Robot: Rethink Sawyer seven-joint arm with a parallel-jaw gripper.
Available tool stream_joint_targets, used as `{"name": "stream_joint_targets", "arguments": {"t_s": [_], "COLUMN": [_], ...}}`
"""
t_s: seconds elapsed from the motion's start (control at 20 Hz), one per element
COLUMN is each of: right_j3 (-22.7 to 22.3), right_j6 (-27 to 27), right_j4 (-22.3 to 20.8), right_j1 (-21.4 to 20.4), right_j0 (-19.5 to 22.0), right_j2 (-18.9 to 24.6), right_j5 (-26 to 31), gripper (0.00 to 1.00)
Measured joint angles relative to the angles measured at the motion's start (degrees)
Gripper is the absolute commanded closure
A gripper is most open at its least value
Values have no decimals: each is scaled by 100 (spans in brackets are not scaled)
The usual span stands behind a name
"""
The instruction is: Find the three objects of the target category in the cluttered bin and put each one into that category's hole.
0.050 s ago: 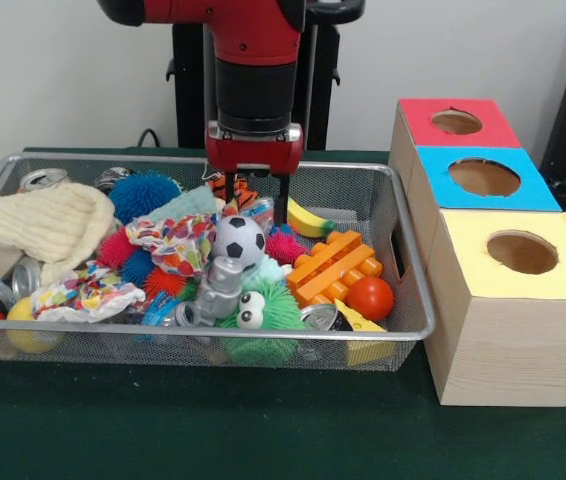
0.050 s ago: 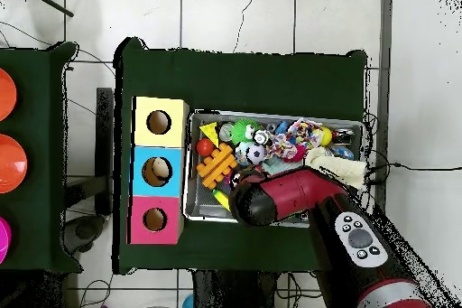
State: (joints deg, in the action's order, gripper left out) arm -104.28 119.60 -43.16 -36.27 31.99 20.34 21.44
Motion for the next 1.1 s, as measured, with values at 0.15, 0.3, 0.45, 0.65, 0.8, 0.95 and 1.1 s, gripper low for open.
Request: {"name": "stream_joint_targets", "arguments": {"t_s": [0.15, 0.3, 0.45, 0.65, 0.8, 0.95, 1.1], "right_j3": [3, 14, 12, 10, -9, -65, -128], "right_j6": [0, 0, 0, 0, 0, 0, 0], "right_j4": [-1, -44, -91, -97, -95, -92, -56], "right_j1": [38, 50, 37, -14, -75, -121, -131], "right_j0": [-60, -249, -482, -727, -738, -751, -698], "right_j2": [-54, -230, -455, -746, -879, -1084, -1228], "right_j5": [-5, -66, -207, -607, -898, -1167, -1353], "gripper": [0, 0, 0, 0, 0, 0, 0]}}
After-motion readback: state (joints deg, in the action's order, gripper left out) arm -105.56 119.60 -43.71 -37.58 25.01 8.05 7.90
